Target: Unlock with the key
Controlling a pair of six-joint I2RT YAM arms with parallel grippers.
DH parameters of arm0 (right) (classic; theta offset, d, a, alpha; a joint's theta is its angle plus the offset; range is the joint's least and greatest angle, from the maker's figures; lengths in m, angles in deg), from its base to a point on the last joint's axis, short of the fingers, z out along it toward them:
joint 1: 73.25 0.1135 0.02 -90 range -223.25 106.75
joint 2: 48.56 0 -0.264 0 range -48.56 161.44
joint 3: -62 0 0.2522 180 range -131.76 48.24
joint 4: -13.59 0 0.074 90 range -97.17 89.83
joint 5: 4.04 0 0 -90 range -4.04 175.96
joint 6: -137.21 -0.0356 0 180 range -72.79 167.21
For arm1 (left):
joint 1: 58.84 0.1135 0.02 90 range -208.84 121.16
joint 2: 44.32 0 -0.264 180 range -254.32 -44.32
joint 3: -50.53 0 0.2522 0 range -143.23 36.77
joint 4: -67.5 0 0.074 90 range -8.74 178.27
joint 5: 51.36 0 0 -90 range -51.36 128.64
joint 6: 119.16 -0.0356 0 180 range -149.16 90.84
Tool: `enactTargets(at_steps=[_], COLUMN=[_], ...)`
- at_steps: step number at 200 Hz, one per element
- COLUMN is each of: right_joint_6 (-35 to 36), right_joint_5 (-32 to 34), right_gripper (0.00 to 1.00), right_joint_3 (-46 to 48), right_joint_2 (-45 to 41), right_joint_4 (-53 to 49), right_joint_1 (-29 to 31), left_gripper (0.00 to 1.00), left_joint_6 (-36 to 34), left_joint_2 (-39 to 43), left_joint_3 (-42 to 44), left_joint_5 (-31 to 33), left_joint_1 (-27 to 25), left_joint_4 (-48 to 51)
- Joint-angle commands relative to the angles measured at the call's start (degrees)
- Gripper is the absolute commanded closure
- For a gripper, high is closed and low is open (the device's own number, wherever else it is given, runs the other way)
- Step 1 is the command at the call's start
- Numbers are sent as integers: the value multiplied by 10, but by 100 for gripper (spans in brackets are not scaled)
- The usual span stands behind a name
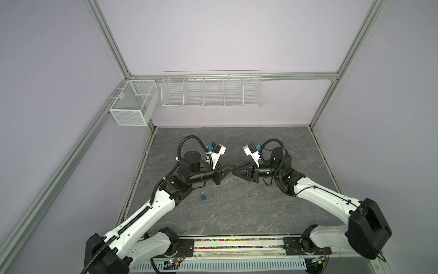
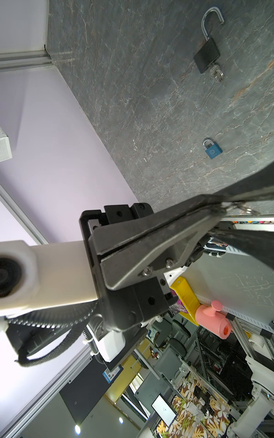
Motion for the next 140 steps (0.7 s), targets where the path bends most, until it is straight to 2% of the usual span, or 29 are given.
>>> enactTargets(at_steps=[1, 140], right_joint_6=[-3, 0], right_joint_5=[-14, -17], right_gripper=[78, 84], right_joint_3=[-6, 2], right_joint_2=[10, 8], right_joint_4=[17, 17], right_joint_1=[-3, -12], left_gripper=[100, 100], left_joint_6=[-16, -18], left_joint_2=[4, 4], left_joint_3=[-21, -24], left_joint_5=[8, 13], left_joint_1=[3, 3], left_joint_4=[5, 3])
